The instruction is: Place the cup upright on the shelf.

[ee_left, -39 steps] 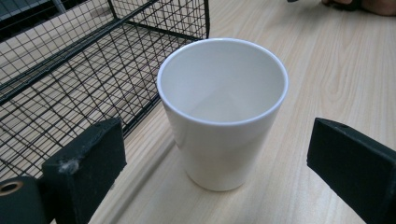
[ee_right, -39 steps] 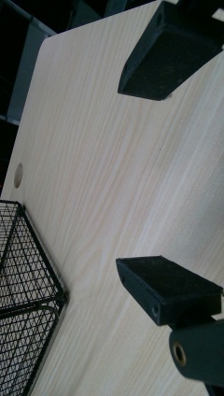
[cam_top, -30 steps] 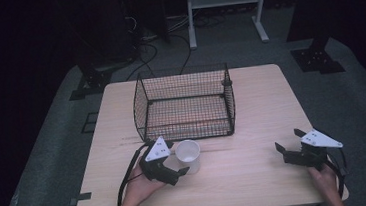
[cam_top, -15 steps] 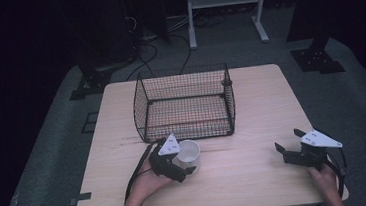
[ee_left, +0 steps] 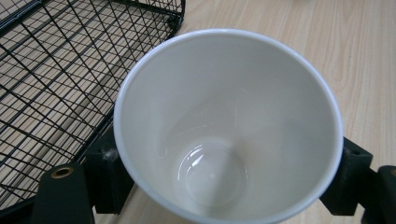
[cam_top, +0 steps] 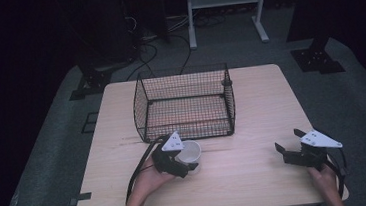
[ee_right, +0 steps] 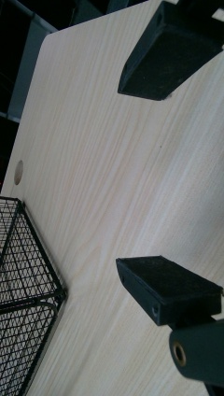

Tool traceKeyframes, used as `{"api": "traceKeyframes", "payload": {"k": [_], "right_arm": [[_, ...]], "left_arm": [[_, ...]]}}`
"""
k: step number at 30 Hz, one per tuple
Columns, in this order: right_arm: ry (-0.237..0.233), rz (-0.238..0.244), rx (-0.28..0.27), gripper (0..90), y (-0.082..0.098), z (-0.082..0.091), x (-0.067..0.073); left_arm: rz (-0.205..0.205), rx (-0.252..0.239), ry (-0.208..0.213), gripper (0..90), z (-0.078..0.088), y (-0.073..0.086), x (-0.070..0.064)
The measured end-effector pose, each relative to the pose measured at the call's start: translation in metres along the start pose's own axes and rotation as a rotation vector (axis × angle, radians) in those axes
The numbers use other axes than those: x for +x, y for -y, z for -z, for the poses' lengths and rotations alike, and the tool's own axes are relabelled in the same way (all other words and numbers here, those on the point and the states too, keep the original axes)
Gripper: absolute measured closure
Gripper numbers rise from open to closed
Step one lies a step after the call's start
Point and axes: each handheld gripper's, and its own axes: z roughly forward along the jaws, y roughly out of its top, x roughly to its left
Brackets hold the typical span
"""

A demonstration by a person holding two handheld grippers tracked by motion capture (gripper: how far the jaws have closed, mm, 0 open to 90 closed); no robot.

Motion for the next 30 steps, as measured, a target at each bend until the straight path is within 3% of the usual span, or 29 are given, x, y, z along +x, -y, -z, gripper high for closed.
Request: {"api": "traceKeyframes", "payload": {"k": [21,30], "right_arm": [[-0.001,0.001,-0.001,13.1,0.0,0.0,0.0],[-0.001,-0.004,-0.002,13.1,0.0,0.0,0.0]], "left_arm": [[-0.016,-0.046,0.01,20.7,0.014,-0.019,0.001],[-0.025,-0.044,0.017,20.7,0.019,-0.031,0.004]]}}
